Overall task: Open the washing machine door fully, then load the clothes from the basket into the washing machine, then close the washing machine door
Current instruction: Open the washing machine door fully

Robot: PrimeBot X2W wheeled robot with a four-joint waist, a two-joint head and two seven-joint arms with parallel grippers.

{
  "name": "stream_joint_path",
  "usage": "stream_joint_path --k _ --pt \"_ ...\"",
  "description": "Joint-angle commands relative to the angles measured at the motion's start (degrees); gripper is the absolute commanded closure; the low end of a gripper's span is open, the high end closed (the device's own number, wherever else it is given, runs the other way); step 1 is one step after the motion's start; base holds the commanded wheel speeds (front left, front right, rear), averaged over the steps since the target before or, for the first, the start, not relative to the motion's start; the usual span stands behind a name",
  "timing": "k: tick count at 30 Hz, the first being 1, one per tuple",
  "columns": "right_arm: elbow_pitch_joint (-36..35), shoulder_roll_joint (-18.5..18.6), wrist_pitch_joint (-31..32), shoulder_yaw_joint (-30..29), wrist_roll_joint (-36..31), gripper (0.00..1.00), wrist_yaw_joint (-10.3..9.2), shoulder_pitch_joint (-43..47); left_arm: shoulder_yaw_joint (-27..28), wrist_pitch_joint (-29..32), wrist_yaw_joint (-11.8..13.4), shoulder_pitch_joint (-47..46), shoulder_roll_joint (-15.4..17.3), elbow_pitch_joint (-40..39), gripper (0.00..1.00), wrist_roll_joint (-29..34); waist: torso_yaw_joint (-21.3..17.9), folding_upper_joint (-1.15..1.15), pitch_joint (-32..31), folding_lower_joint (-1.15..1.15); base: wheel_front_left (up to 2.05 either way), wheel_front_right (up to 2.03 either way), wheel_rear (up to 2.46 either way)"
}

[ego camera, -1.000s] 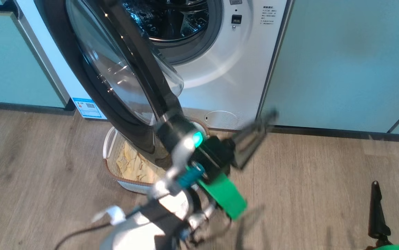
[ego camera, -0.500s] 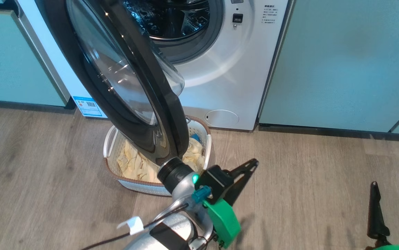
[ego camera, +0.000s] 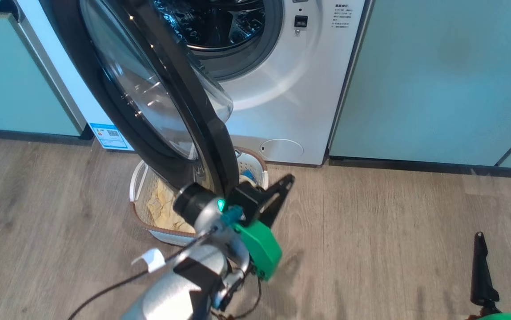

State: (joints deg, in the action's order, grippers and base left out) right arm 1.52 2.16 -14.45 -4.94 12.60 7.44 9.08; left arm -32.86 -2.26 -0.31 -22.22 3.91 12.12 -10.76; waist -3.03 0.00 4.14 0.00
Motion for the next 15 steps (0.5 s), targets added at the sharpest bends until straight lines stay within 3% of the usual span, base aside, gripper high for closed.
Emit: stream_joint_path --k 1,15 --pt "-1.4 0.7 -0.5 1.3 0.3 0.00 0.05 -2.1 3.0 -0.9 0.5 -3.6 0.8 -1.1 1.00 -0.4 -0.1 0.00 0.0 0.00 0.00 0.00 0.00" --pt "-0.9 0.7 -0.5 1.7 0.6 0.00 0.05 -2.8 6.6 -3.1 2.2 -8.3 2.0 5.3 1.00 -1.6 -0.9 0.00 1.1 0.00 0.00 0.00 0.00"
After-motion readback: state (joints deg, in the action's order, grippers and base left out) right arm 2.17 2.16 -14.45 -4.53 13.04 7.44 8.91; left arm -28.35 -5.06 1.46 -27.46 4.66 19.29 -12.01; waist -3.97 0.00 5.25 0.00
